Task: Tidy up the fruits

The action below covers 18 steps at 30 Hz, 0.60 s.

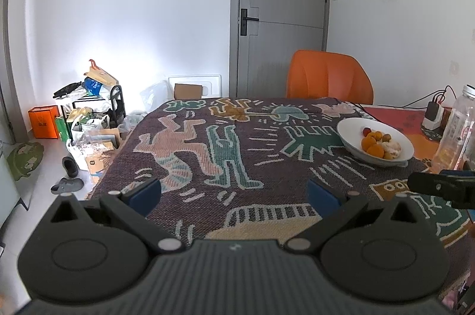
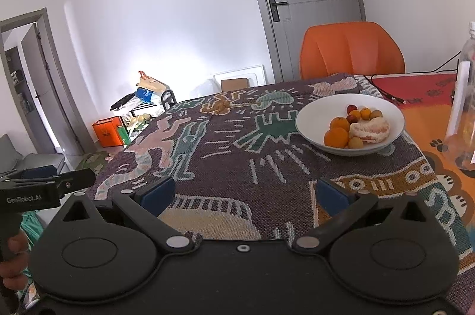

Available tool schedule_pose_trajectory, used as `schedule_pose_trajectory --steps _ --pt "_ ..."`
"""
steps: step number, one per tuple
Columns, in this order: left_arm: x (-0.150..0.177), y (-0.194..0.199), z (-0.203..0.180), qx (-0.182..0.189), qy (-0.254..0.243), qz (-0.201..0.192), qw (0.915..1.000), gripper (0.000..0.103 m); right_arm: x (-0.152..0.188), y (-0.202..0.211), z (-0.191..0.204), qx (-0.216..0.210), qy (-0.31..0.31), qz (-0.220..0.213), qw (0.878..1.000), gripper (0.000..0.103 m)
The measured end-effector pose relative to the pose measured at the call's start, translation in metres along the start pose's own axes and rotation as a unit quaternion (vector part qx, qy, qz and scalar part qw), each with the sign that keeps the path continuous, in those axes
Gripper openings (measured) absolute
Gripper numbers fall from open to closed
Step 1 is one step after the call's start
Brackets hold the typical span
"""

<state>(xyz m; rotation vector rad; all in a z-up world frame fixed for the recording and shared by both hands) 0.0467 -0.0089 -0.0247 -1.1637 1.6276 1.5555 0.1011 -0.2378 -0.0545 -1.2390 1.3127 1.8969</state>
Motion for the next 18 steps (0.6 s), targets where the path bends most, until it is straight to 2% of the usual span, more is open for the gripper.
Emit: schedule_pose_trajectory --steps 18 --pt "0.0018 -0.0012 0.0021 -0.001 0.001 0.000 1.0000 0.103 -0.0021 0.0001 -0.0010 0.007 0.003 -0.003 1.000 0.103"
Point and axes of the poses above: each gripper's, at about its wrist camera, not at the fingertips, and y roughly against the way its jaws point, z to its left, x to its underside, the point moved 9 cm from there along -y, roughly the way its jaws point, and after that the axes turned 8 degrees about y, right-handed, at the moved point
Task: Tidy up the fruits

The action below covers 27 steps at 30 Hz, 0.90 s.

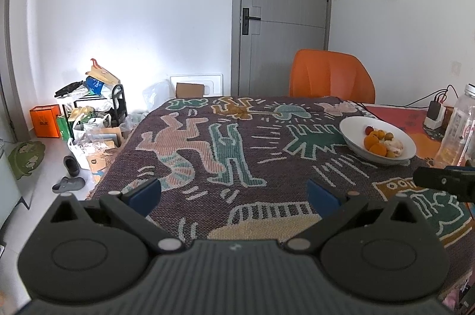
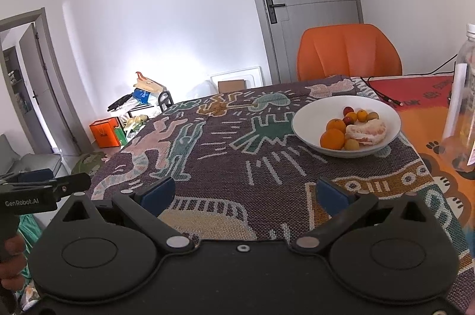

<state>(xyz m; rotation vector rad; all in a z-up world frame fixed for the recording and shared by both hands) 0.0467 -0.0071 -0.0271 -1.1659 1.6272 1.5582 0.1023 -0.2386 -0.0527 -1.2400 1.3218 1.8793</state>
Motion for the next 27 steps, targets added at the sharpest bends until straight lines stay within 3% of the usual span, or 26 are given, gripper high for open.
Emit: schedule_pose_trajectory --steps 27 --pt "-0.0028 0.0047 -0.0018 0.004 0.002 -0.003 1.0000 0.103 -0.0019 0.0031 0.0047 -0.004 0.006 -0.002 1.000 0.103"
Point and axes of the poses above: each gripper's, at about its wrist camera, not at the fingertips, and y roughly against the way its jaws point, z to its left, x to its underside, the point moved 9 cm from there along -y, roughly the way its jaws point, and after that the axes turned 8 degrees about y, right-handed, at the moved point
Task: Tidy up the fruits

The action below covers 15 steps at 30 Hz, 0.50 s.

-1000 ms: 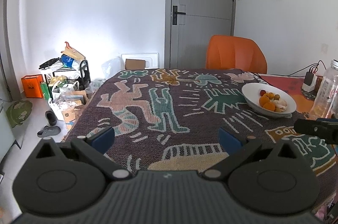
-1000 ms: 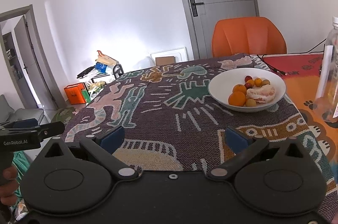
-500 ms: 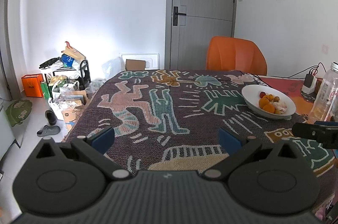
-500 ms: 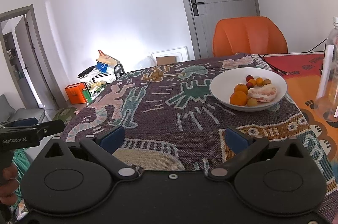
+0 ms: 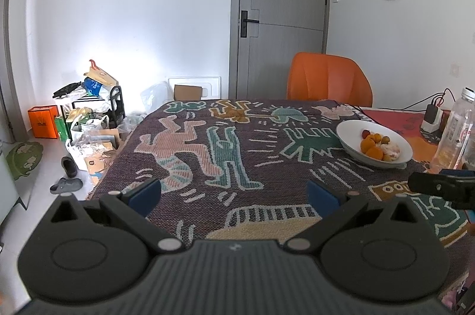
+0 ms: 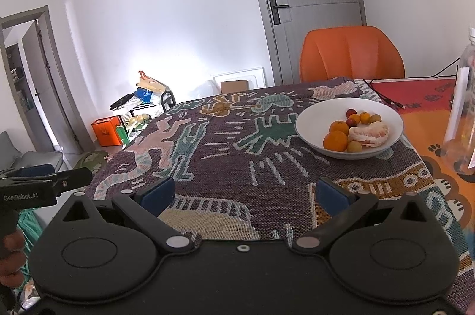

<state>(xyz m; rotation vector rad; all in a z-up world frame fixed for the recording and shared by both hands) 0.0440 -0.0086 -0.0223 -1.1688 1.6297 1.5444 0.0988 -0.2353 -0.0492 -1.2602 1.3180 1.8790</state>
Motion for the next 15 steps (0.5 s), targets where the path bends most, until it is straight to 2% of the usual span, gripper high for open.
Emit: schedule_pose_trajectory --steps 15 --pt "0.0015 -0.0007 -0.0019 0.005 0.000 0.001 1.0000 0.103 0.0015 -0.0014 0.0004 -0.003 -0.003 0.003 1.000 0.103"
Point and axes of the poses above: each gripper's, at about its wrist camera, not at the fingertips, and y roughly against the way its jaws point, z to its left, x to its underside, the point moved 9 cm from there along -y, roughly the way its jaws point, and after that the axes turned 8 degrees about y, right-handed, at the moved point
